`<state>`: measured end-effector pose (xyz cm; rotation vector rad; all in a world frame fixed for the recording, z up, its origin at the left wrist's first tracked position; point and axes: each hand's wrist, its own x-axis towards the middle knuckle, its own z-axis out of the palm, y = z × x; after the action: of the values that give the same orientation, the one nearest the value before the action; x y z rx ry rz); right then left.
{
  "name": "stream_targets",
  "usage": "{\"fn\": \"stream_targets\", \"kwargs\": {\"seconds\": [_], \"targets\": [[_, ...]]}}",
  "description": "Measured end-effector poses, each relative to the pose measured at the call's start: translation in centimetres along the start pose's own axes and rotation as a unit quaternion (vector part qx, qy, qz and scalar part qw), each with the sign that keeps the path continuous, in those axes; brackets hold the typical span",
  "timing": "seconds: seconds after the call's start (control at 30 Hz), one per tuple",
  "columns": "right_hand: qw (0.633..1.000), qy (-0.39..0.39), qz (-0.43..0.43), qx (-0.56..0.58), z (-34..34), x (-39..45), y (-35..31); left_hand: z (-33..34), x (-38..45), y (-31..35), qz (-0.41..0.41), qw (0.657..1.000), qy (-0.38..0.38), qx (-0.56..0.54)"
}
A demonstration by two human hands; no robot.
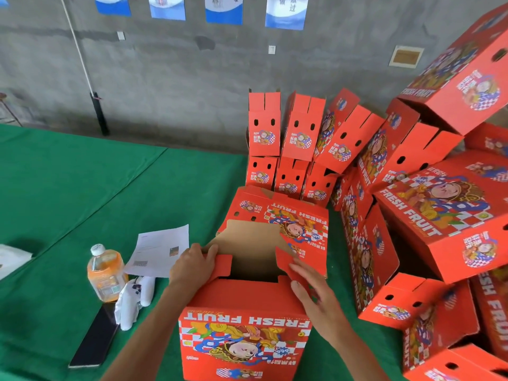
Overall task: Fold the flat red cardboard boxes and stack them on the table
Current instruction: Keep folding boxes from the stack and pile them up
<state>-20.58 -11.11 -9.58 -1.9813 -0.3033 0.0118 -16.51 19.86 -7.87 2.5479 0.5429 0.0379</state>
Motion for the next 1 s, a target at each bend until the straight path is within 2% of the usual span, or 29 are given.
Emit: {"fn": "stream_targets", "kwargs": {"seconds": [0.07,0.1,0.2,0.27,0.3,0.37,0.4,0.43,0.5,0.57,0.67,0.83,0.93,1.0], "targets": [[1.000,-0.001,-0.010,-0.027,0.2,0.3,0.2,0.1,-0.4,-0.1,0.020,1.000,0.015,-0.015],[0.999,-0.006,-0.003,-0.038,0.2,0.4,0.2,0.2,-0.5,-0.3,0.056,0.997,0.030,-0.039],[0.998,-0.026,0.019,-0.054,-0.1,1.0,0.2,0.2,-1.1,-0.6,0.239,0.963,0.065,-0.104],[0.997,-0.035,0.030,-0.061,-0.2,1.1,-0.1,-0.2,-1.5,-0.5,0.302,0.938,0.040,-0.167],[0.997,-0.026,0.038,-0.056,0.0,1.0,-0.3,-0.5,-1.7,-0.5,0.296,0.932,0.008,-0.211],[0.998,0.030,0.052,-0.028,0.4,0.6,-0.2,-0.8,-1.8,-0.6,0.228,0.927,-0.066,-0.290],[0.996,0.062,0.059,-0.020,0.6,0.3,-0.2,-1.0,-1.9,-0.5,0.197,0.930,-0.098,-0.295],[0.994,0.079,0.070,-0.015,0.8,0.1,-0.1,-1.1,-2.0,-0.4,0.186,0.940,-0.111,-0.263],[0.991,0.067,0.117,0.022,1.1,-0.2,-0.3,-1.0,-2.0,-0.4,0.207,0.966,-0.121,-0.095],[0.981,0.035,0.172,0.080,1.0,-0.3,-0.4,-0.5,-1.9,0.2,0.229,0.964,-0.123,0.056],[0.971,-0.008,0.212,0.113,0.6,-0.2,0.0,-0.1,-1.6,0.9,0.197,0.969,-0.131,0.076],[0.972,-0.050,0.214,0.087,0.1,-0.5,0.0,0.6,-1.4,2.5,0.146,0.968,-0.145,0.146],[0.963,-0.075,0.242,0.095,0.0,-0.9,-0.6,1.1,-1.8,2.2,0.154,0.963,-0.106,0.193],[0.943,-0.080,0.300,0.123,0.3,-1.2,-0.9,1.4,-1.9,1.1,0.191,0.959,-0.065,0.198]]}}
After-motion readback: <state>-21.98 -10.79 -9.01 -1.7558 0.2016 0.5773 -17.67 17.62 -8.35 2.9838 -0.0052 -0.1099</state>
